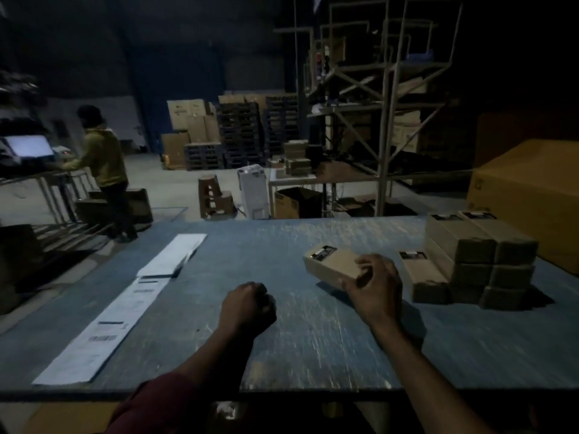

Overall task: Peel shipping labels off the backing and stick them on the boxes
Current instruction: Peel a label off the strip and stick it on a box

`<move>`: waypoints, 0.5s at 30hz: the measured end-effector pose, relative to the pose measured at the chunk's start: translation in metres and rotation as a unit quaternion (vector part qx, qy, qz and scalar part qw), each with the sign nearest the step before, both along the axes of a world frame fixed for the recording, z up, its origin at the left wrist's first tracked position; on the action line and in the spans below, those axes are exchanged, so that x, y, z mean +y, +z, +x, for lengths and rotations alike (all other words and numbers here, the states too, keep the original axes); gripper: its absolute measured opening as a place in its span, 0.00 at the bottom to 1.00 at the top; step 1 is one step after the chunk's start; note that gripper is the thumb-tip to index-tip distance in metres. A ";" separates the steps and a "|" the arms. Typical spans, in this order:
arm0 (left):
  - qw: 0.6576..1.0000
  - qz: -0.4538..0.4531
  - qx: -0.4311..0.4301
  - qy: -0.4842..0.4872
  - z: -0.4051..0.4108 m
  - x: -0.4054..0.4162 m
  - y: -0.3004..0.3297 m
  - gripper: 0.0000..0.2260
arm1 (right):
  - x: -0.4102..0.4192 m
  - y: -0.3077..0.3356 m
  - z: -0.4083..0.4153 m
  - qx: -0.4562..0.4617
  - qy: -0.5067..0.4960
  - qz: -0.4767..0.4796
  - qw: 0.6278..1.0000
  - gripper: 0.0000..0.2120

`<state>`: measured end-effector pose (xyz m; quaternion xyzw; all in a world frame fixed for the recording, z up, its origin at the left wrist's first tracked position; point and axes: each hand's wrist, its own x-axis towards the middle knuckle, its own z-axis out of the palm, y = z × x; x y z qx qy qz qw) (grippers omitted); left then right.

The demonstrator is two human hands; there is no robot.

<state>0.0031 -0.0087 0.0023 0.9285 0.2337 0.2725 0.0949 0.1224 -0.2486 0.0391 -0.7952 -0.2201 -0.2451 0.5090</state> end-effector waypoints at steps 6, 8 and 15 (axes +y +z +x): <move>0.985 -0.150 -0.081 0.034 -0.033 0.009 0.013 0.10 | 0.047 0.004 -0.031 0.052 0.118 -0.006 0.992 0.24; 0.968 -0.201 -0.146 0.042 -0.056 0.017 0.016 0.11 | 0.063 0.003 -0.039 0.060 0.146 -0.021 0.987 0.24; 0.963 -0.181 -0.179 0.090 -0.142 0.057 0.052 0.06 | 0.113 -0.006 -0.067 0.130 0.258 -0.079 0.954 0.21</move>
